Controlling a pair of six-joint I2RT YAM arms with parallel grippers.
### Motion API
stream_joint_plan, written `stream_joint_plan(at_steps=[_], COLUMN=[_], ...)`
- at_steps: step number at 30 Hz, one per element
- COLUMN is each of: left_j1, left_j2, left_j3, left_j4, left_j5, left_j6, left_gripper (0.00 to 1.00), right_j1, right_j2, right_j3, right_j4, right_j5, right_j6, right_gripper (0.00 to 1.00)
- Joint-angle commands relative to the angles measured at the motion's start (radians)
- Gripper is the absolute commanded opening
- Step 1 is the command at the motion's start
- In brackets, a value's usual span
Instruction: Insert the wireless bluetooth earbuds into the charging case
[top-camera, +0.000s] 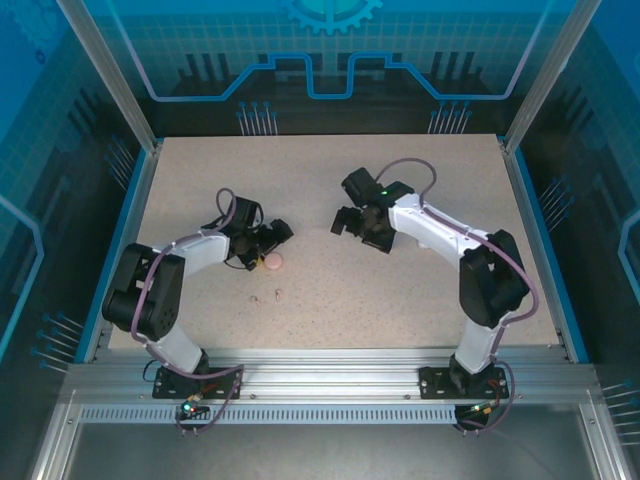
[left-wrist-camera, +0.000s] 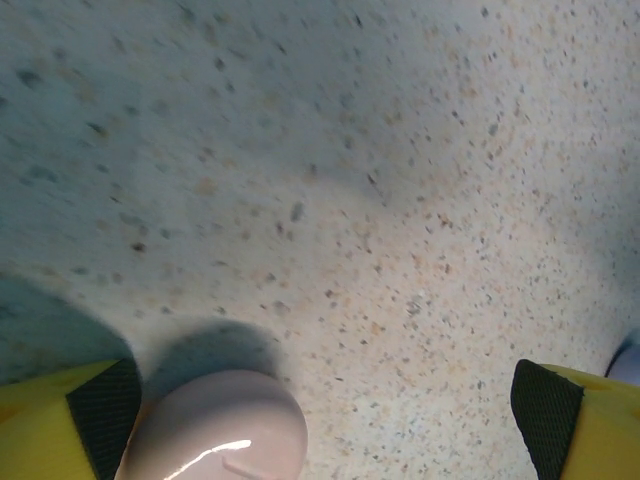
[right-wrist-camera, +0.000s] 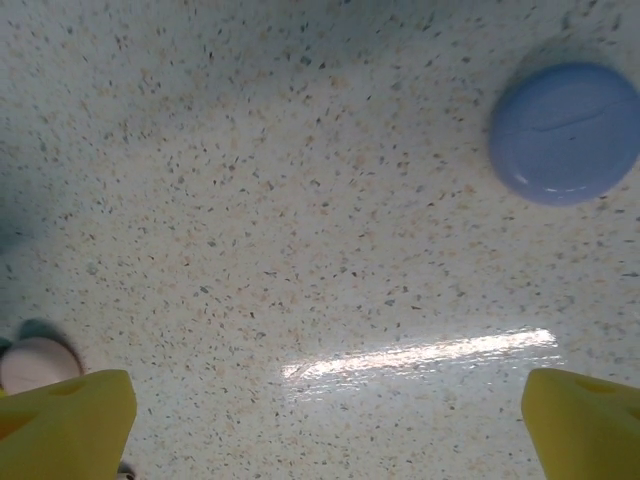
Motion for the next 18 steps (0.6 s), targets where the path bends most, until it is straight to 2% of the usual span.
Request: stream_joint_plan(at_steps=[1, 10, 18], left_j1=[-0.041, -0.214, -0.224], left_j2=[-0.035, -0.052, 0.018], left_j3=[-0.051, -0.073, -0.007], left_j4=[0.027, 0.111, 0.103], left_j5=[0.005, -0.038, -0.057], left_j6=[-0.063, -0.17, -0.141], left_gripper=[0.99, 0.99, 0.99], right_j1=[-0.033, -0.088, -0.085], right_j2=[-0.055, -0.147, -0.196], right_j3=[-0.044, -0.113, -0.141], right_j4=[0.015, 0.004, -0.002], right_j5=[-0.016, 0.012, 0.023], right_j6=[-0.011, -0.016, -0.021], right_gripper=[1.0, 1.0, 1.0])
